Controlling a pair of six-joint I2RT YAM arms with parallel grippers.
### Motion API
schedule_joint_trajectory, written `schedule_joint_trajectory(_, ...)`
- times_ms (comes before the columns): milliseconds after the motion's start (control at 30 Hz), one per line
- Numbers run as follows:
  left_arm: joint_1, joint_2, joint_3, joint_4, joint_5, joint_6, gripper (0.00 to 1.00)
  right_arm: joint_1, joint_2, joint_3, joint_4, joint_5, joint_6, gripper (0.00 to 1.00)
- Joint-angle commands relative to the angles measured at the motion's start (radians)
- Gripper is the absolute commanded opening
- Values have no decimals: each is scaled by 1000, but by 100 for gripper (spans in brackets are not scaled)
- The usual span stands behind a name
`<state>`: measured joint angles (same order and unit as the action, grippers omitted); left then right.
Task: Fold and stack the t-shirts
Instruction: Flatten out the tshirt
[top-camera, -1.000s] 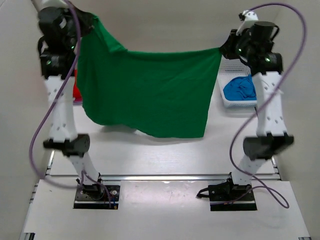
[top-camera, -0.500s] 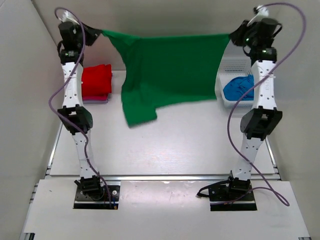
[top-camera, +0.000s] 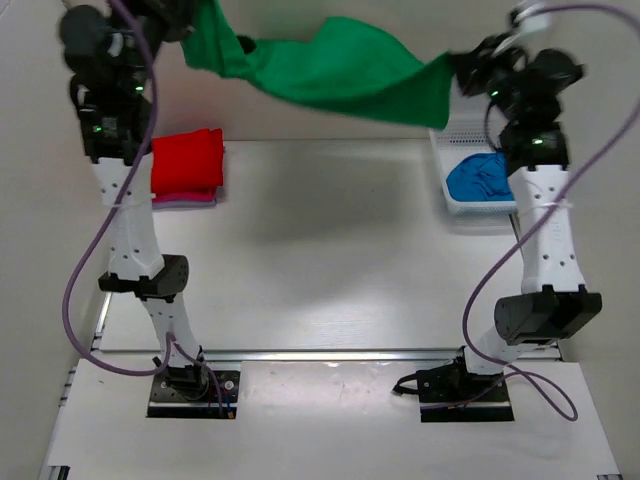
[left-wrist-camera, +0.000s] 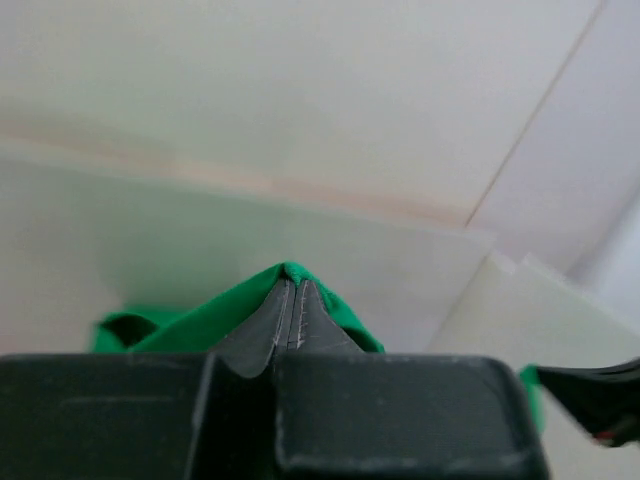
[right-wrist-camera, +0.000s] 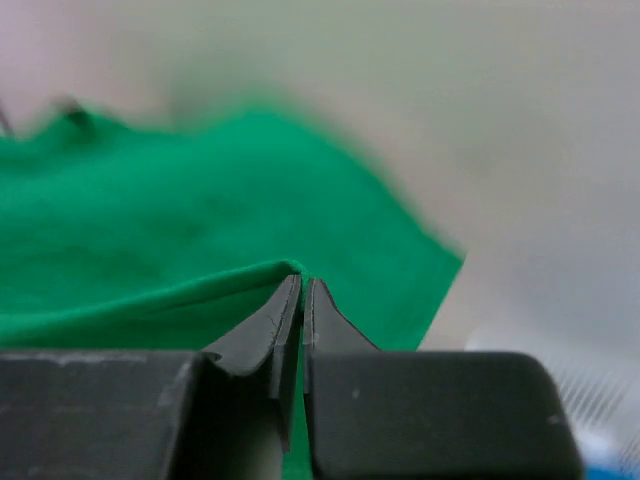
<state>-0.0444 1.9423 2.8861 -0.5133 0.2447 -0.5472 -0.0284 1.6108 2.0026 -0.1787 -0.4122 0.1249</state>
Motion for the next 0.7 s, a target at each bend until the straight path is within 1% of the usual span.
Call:
schedule_joint_trajectory(0,-107,155,-45,-391,-203,171,0,57,64,-282,-56,124,-110,0)
schedule_joint_trajectory(33,-110,191,-53,-413,-218,185,0,68,45,-376,-24,148,-114,0)
schedule_joint_trajectory(100,-85,266,-47,-515,-190,170,0,67,32,-473,1,139,-104,0)
schedule_joint_trajectory(133,-78,282,-45,-542,-185,168,0,64,32,-522,5,129,-102,0)
schedule_joint_trajectory(167,-71,306,-48,-589,-188,179,0,65,31,-544,2,131,-106,0)
schedule_joint_trajectory(233,-81,322,-45,-652,-243,196,0,74,11,-628,7,153,-116,0)
schedule_joint_trajectory(267,-84,322,-48,-672,-243,197,0,74,-14,-687,27,157,-114,0)
schedule_joint_trajectory(367,-88,310,-45,-698,-239,187,0,70,-58,-774,33,155,-105,0)
schedule_joint_trajectory(500,-65,285,-65,-825,-199,182,0,61,-104,-855,16,153,-111,0)
schedule_joint_trajectory(533,-64,252,-102,-824,-203,185,0,64,-115,-864,10,144,-111,0)
schedule_joint_trajectory(567,-64,235,-169,-827,-200,188,0,64,-132,-875,-2,145,-119,0)
schedule_joint_trajectory(633,-69,175,-252,-846,-222,190,0,56,-144,-881,-59,133,-110,0)
schedule_joint_trajectory(667,-69,159,-266,-847,-208,188,0,58,-147,-880,-76,136,-149,0)
